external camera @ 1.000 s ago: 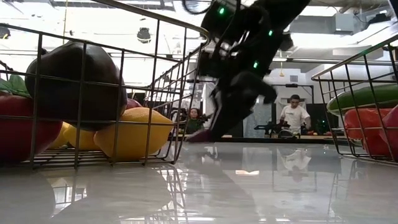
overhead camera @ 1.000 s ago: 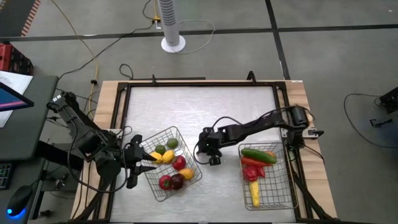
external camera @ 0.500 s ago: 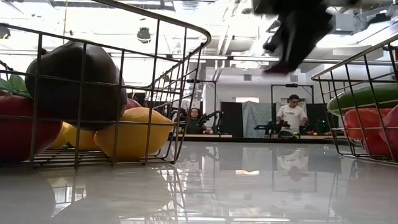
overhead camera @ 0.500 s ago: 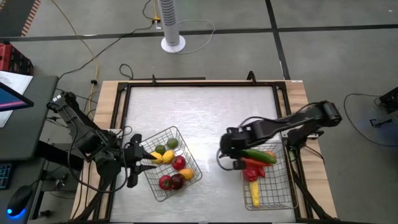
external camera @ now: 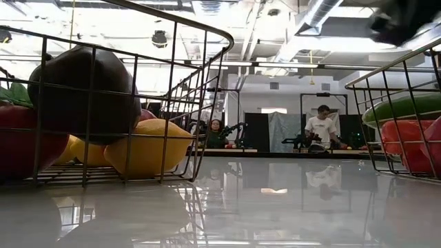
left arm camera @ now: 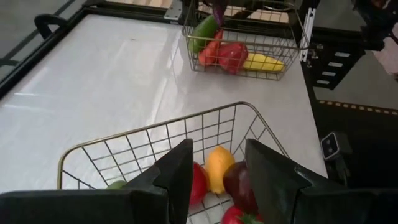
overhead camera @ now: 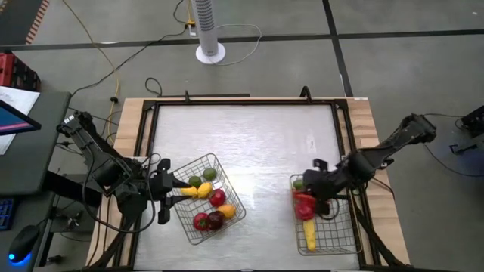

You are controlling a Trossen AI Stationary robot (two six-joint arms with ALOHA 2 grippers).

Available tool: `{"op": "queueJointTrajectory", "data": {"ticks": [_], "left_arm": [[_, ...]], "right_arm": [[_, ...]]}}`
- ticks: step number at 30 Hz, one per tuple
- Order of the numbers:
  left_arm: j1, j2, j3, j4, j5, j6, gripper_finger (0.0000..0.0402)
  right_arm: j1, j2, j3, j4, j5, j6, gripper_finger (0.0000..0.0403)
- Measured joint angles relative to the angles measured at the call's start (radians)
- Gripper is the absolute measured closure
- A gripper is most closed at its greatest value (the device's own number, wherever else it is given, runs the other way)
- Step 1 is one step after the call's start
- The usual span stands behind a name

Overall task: Sort produce into baskets
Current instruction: Put the purple eggplant into the right wire basket, then return to Home Position

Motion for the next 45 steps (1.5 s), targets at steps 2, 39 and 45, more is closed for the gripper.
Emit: {"op": "queueJointTrajectory", "data": {"ticks": [2,39,45], "left_arm": [[0.0,0.0,0.0,0.0,-0.011,0.001,0.0269],[-0.029,-0.398,-0.322,-0.064,-0.335,-0.028,0.0269],[-0.029,-0.575,-0.424,-0.035,-0.409,-0.027,0.0281]], "right_arm": [[0.036,-0.052,-0.063,-0.005,0.01,0.097,0.0314],[0.184,-0.755,-0.787,0.81,0.556,-0.195,0.0122],[0.065,-0.976,-0.887,0.976,0.413,-0.41,0.0122]]}}
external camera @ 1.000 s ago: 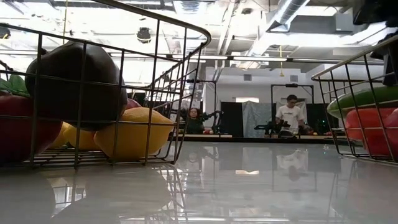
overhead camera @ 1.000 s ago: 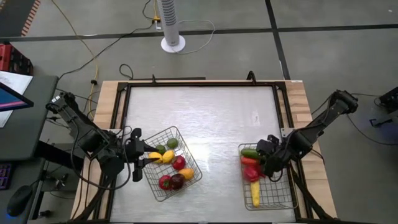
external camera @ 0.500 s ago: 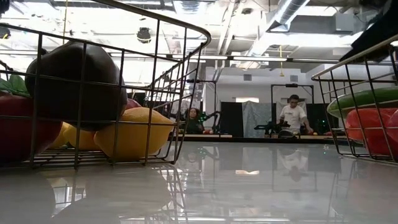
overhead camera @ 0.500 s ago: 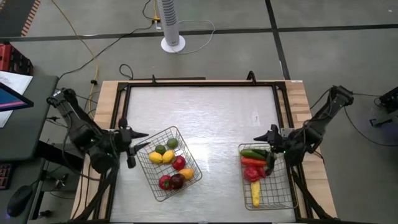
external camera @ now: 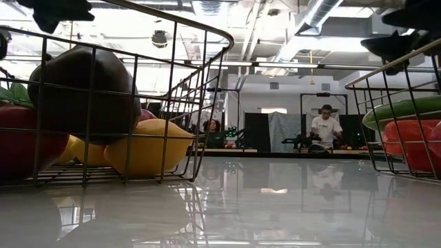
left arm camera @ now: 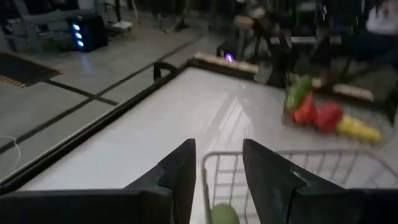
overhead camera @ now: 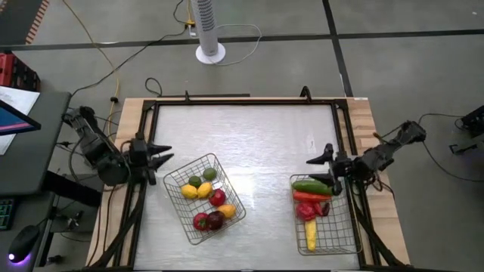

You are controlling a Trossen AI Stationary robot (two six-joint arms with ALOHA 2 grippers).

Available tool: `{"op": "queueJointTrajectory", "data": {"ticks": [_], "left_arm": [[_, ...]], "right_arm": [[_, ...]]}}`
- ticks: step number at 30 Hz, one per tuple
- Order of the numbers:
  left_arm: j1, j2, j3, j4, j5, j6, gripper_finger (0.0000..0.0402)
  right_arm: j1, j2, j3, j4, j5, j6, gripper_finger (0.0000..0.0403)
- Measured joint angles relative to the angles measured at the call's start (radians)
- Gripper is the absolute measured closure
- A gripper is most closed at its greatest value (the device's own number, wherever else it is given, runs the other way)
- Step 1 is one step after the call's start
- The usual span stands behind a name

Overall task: Sort produce into baskets
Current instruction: Return to Home Position

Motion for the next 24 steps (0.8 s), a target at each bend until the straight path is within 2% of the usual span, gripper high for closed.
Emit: {"op": "queueJointTrajectory", "data": {"ticks": [7,10,17,21,24], "left_arm": [[0.0,-0.152,-0.143,0.12,-0.018,0.093,0.0318],[0.0,-0.198,-0.202,0.152,-0.056,0.127,0.0334],[0.0,-0.305,-0.275,0.307,-0.054,0.249,0.0374],[0.0,-0.346,-0.315,0.472,-0.051,0.358,0.0397],[0.001,-0.365,-0.376,0.64,-0.027,0.486,0.0399]], "right_arm": [[-0.138,-0.15,-0.083,0.02,-0.13,-0.049,0.0122],[-0.192,-0.185,-0.133,0.042,-0.181,-0.057,0.0122],[-0.292,-0.189,-0.146,0.094,-0.252,-0.092,0.0122],[-0.309,-0.19,-0.146,0.113,-0.255,-0.142,0.0122],[-0.322,-0.19,-0.146,0.121,-0.256,-0.149,0.0122]]}}
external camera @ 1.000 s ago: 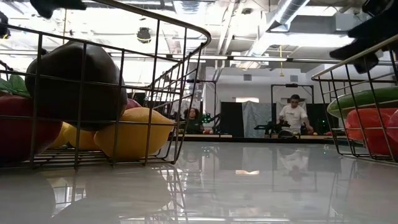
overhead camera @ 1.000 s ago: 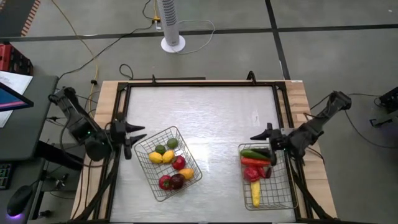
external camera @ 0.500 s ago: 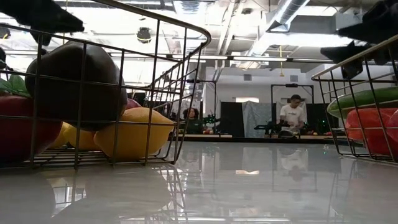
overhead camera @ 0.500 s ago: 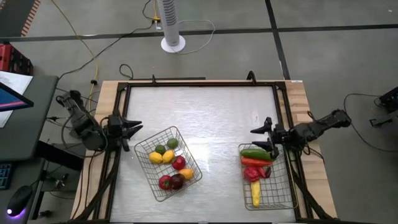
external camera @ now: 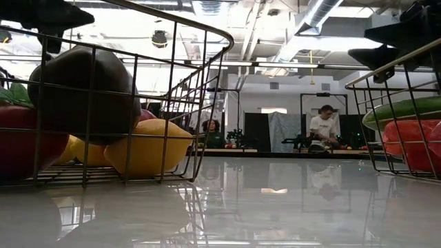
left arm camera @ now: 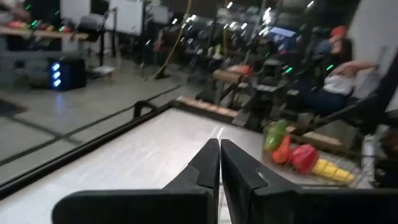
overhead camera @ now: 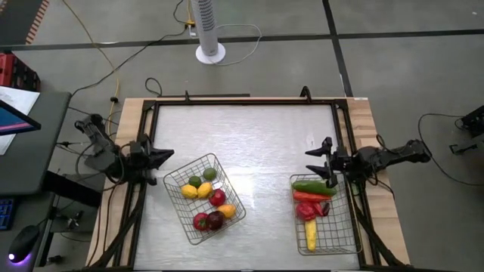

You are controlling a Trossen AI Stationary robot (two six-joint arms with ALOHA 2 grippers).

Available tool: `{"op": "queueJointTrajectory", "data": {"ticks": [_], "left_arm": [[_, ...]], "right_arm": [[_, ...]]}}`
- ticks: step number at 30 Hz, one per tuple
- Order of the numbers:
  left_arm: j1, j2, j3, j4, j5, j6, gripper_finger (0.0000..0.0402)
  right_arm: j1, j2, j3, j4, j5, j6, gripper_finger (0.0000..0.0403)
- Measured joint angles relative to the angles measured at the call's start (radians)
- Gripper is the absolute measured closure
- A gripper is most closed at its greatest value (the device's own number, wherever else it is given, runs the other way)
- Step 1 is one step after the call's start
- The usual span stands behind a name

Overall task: Sort produce into baskets
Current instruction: Return to Home Position

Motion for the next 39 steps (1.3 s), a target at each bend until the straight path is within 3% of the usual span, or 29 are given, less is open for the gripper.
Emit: {"op": "queueJointTrajectory", "data": {"ticks": [6,9,22,27,39], "left_arm": [[0.034,-0.008,-0.141,0.404,0.129,0.227,0.0401],[0.073,-0.008,-0.182,0.513,0.142,0.271,0.0401],[0.357,-0.008,-0.281,0.602,0.416,0.116,0.0402],[0.463,-0.007,-0.307,0.611,0.55,0.063,0.0401],[0.527,-0.007,-0.31,0.514,0.562,0.035,0.0401]], "right_arm": [[-0.021,0.0,-0.001,0.115,-0.031,-0.046,0.0122],[-0.034,0.0,-0.001,0.175,-0.046,-0.085,0.0122],[-0.201,0.005,-0.002,0.19,-0.136,-0.077,0.0122],[-0.292,0.005,-0.002,0.191,-0.255,-0.044,0.0122],[-0.384,0.038,-0.003,0.164,-0.247,-0.011,0.0122]]}}
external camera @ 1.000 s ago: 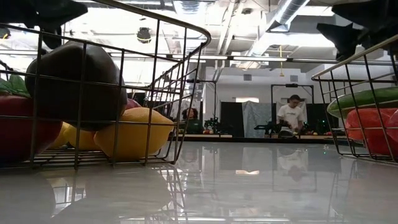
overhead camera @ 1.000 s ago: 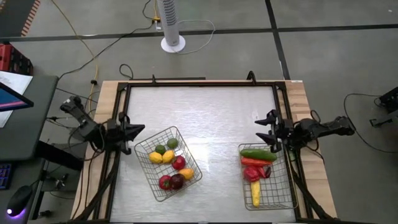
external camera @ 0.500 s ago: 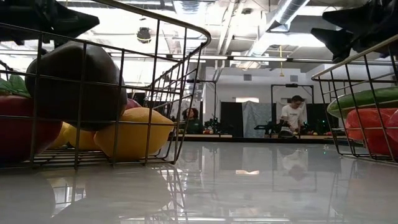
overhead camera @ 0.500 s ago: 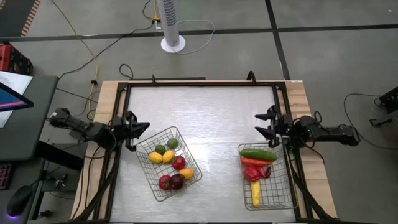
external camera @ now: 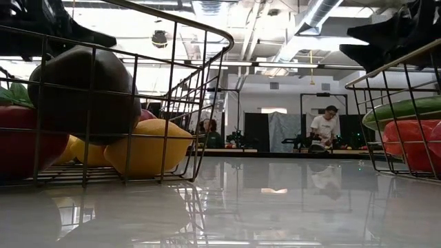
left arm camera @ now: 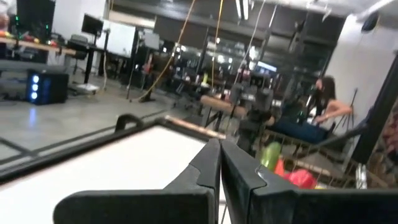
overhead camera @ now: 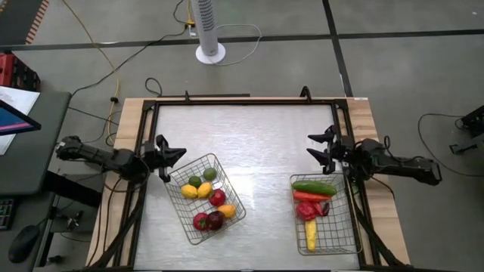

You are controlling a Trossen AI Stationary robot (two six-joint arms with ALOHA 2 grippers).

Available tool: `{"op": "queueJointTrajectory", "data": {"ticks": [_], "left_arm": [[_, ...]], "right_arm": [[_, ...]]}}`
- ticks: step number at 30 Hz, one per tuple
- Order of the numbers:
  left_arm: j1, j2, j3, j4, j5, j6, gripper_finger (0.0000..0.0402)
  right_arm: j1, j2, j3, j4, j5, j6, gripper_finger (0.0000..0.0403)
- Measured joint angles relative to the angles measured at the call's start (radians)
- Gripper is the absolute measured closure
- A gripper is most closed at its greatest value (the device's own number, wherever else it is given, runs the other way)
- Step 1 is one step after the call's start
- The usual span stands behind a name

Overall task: Sort produce into baskets
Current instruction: Return to Home Position

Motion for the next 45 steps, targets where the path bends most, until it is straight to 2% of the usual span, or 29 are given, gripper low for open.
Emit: {"op": "queueJointTrajectory", "data": {"ticks": [10,16,30,45], "left_arm": [[-0.04,0.0,-0.001,-0.064,-0.008,0.006,0.0401],[-0.048,0.0,-0.001,-0.088,-0.024,0.003,0.0401],[-0.047,0.0,-0.002,-0.103,-0.221,0.054,0.0401],[-0.047,0.0,0.003,-0.286,-0.227,0.056,0.0401]], "right_arm": [[-0.035,-0.002,0.0,-0.197,0.023,-0.004,0.0122],[-0.053,-0.002,-0.001,-0.254,0.044,-0.003,0.0122],[-0.053,-0.002,-0.001,-0.265,0.043,0.0,0.0122],[-0.053,-0.002,-0.001,-0.268,0.043,-0.004,0.0122]]}}
